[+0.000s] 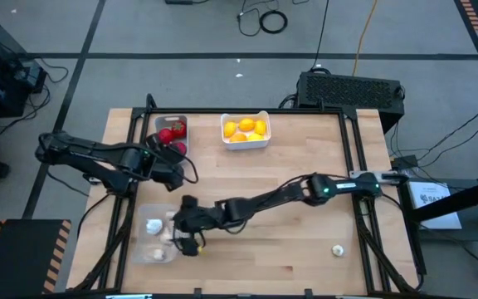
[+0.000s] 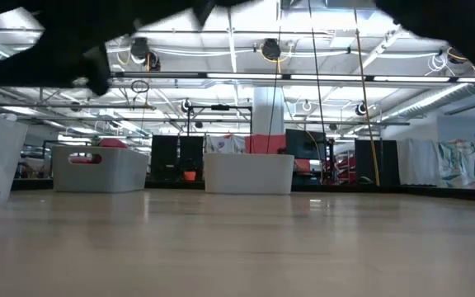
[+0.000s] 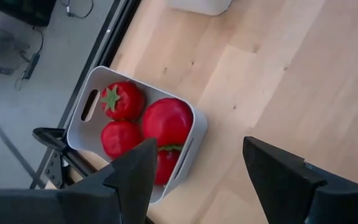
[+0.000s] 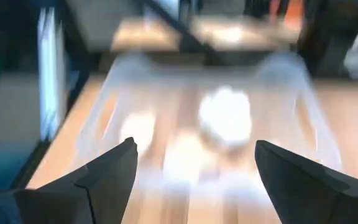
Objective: Sort produce into baskets
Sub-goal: Put the garlic into the transparent bin
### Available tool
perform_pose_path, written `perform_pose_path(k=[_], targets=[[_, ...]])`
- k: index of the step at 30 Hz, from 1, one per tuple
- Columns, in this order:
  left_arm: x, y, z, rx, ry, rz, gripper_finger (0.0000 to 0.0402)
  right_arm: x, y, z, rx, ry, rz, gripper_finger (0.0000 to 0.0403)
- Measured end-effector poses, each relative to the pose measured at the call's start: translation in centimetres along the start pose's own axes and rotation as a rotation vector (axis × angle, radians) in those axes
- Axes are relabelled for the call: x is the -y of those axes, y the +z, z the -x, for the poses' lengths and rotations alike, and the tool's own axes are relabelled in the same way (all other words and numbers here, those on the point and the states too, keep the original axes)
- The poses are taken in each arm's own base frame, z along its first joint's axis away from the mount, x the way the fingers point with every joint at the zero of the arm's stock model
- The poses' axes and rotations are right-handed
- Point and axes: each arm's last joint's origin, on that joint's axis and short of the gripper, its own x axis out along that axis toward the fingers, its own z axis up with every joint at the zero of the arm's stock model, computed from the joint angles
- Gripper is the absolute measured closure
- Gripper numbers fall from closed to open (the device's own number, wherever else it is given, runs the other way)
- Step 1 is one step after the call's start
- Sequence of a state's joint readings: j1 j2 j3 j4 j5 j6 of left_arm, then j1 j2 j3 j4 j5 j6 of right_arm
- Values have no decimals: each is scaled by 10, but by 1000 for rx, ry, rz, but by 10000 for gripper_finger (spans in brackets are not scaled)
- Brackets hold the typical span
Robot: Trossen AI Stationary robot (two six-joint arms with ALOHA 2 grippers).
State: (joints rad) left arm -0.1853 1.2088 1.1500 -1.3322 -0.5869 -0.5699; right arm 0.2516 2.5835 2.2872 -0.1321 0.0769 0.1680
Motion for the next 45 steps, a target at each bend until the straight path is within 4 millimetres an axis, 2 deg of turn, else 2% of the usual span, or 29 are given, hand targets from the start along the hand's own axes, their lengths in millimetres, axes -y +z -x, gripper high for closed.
perform_pose_path(k=[4,8,14,16,20,25,28,31,36,39,45], targets=[[-1,-5,9,40,-19,19,155,-9,10,50,-374,26,3,90],[-1,-8,15,88,-21,52,155,-19,10,102,-719,-14,-40,90],[9,-9,15,139,-64,56,155,-40,17,178,-1041,-166,-153,90],[15,-13,10,145,-75,48,155,-48,19,194,-1083,-225,-213,90],[24,-27,-9,96,-63,3,155,-71,26,218,-1043,-207,-263,90],[39,-41,-32,61,-149,74,155,-109,17,244,-1078,-146,-247,90],[57,-37,-35,167,-284,101,155,-128,5,267,-1120,-151,-250,90],[77,-25,-29,385,-456,119,155,-137,-17,286,-1193,-230,-313,90],[104,-17,-23,702,-650,62,155,-126,-58,314,-1302,-425,-389,90],[114,-18,-26,754,-697,54,155,-118,-85,322,-1375,-471,-453,90],[129,-22,-45,705,-645,13,155,-109,-130,327,-1492,-538,-593,90]])
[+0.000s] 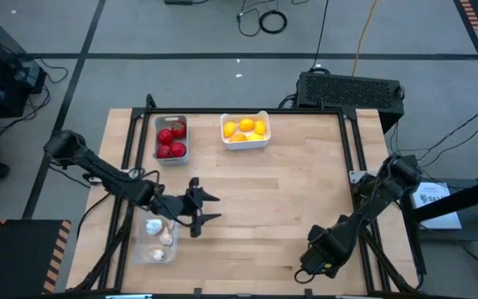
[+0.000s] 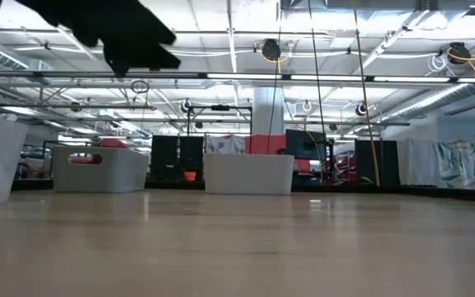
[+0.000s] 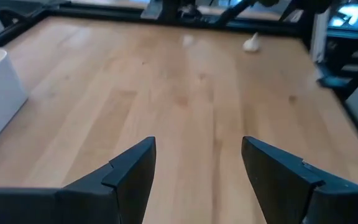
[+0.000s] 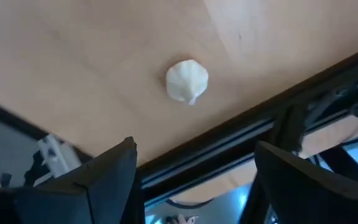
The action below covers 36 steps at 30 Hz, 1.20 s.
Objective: Sort produce into baskets
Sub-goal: Put the garlic into the transparent bin
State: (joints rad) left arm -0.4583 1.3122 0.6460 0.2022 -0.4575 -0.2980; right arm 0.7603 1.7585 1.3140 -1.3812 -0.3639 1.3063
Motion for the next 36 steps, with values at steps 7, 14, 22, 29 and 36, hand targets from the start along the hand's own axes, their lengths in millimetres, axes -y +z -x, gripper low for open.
perform_pose_path(k=[7,14,22,29,36], targets=[[-4,-14,-17,-62,56,-10,155,5,9,-31,-53,-9,-21,90],[-3,-21,-23,-96,44,0,155,9,15,-53,-89,4,-21,90],[-3,-22,-24,-104,44,20,155,12,23,-75,-76,50,23,90],[-3,-22,-24,-105,43,21,155,15,29,-95,-96,117,51,92],[-3,-22,-24,-106,43,21,155,14,30,-95,-100,133,98,152]])
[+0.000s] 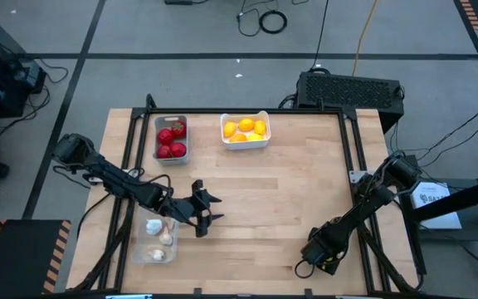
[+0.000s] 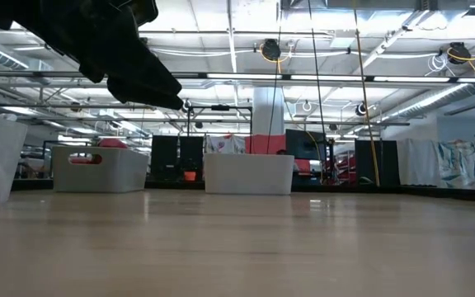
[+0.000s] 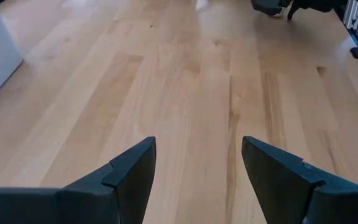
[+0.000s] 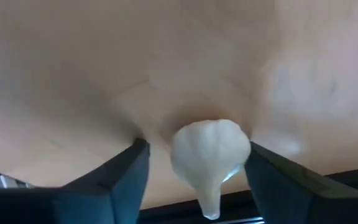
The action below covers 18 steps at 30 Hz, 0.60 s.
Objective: Sort produce into baskets
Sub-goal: Put the garlic into the transparent bin
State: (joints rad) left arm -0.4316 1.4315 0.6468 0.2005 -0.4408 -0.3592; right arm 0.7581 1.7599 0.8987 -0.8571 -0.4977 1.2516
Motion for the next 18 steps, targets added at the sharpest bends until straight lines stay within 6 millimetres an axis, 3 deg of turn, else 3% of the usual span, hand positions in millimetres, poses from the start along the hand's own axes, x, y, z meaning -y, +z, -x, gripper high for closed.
perform_pose_path(k=[10,15,18], targets=[[1,0,0,-17,-47,1,155,-16,-1,16,61,42,71,279],[3,-1,0,-44,-117,0,155,-37,0,34,205,134,125,286],[3,-2,1,-58,-133,-3,155,-55,8,52,421,239,205,275]])
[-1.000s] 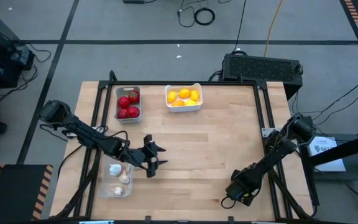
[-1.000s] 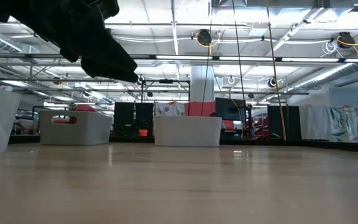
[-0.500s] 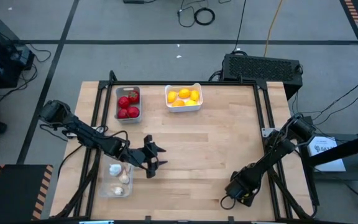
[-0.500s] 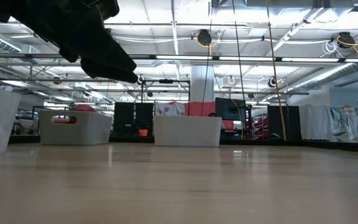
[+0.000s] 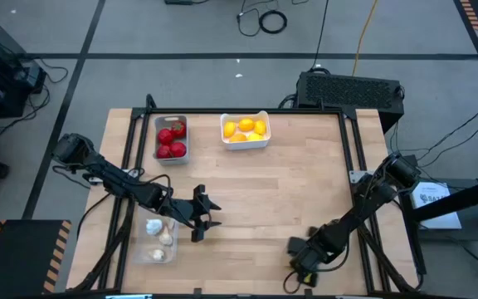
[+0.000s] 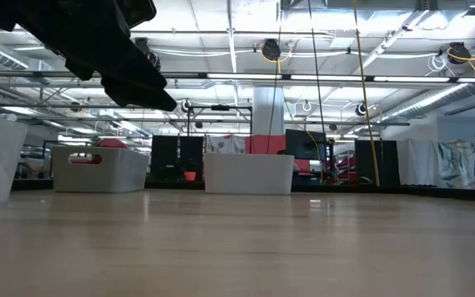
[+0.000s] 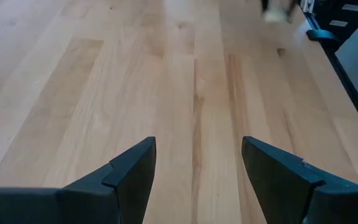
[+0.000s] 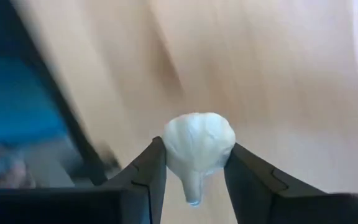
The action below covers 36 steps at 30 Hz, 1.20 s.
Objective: Sort produce into baskets
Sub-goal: Put the garlic into the transparent bin
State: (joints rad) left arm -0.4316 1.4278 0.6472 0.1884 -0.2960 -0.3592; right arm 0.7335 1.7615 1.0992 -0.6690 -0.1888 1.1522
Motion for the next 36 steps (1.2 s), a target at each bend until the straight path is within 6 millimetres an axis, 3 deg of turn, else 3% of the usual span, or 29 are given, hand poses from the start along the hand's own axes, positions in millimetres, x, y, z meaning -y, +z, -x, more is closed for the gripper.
perform_pose_path(k=[9,15,25,30,36], targets=[[-11,-4,3,-105,95,-27,155,-50,81,42,994,305,457,269],[-35,13,32,-266,252,-41,155,-51,132,41,1399,298,638,269],[-69,19,103,-270,487,209,155,-60,246,14,1535,278,630,269],[-71,17,119,-266,492,236,155,-66,292,8,1609,264,601,269],[-71,15,123,-283,495,227,155,-70,333,4,1552,212,569,263]])
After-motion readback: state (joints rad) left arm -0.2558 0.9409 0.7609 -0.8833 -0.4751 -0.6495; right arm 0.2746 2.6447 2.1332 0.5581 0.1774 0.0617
